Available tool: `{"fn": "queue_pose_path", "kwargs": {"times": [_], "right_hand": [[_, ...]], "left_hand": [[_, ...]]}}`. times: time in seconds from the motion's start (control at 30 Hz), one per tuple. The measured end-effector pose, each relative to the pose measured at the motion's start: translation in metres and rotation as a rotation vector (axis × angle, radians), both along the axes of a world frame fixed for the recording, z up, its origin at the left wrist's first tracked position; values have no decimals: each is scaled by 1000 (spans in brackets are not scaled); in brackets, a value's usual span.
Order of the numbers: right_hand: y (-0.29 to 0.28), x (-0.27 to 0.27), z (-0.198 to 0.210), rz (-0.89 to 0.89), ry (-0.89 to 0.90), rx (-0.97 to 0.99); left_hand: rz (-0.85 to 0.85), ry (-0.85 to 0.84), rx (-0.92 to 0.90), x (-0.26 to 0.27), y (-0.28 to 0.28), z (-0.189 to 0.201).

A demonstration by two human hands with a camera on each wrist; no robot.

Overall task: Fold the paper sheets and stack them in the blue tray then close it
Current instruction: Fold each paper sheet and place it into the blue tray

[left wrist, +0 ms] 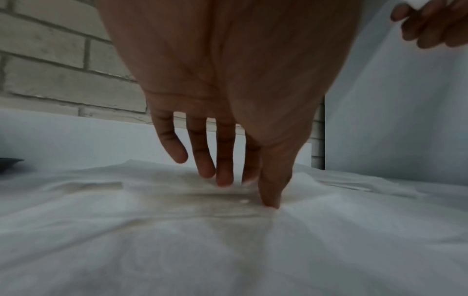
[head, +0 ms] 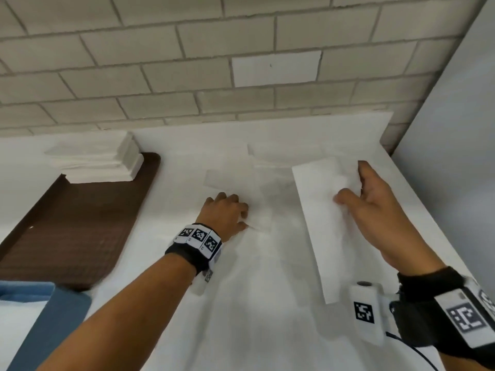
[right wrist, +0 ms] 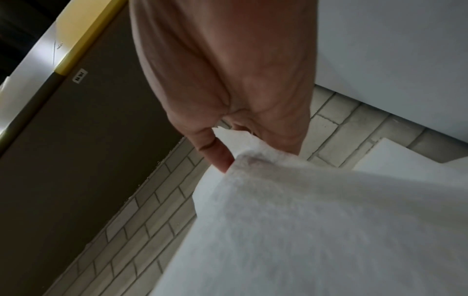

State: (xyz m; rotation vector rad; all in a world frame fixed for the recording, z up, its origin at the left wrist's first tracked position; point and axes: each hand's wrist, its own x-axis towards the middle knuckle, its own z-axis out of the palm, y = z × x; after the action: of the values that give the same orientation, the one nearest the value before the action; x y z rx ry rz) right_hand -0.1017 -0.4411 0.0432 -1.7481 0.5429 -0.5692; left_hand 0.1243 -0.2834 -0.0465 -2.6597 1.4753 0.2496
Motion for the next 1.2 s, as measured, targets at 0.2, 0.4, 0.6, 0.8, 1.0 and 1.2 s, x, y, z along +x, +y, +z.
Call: {"fn": "queue_pose_path", "kwargs": {"times": [0.2, 0.4, 0.6, 0.8, 1.0, 1.2], "right_hand": [[11, 7, -4, 62, 49, 68], [37, 38, -2, 153, -44, 356], [84, 81, -27, 178, -65, 526], [129, 106, -37, 179, -44, 243], [151, 112, -44, 377, 3, 335], [176, 115, -65, 552, 256, 83]], "left_hand": [[173, 301, -314, -1, 8, 17], [432, 1150, -1052, -33, 39, 61], [544, 1478, -1227, -63, 75, 64], [583, 1271, -1096, -59, 116, 48], [573, 894, -1323, -54, 157, 36], [674, 821, -1211, -63, 178, 2]]}}
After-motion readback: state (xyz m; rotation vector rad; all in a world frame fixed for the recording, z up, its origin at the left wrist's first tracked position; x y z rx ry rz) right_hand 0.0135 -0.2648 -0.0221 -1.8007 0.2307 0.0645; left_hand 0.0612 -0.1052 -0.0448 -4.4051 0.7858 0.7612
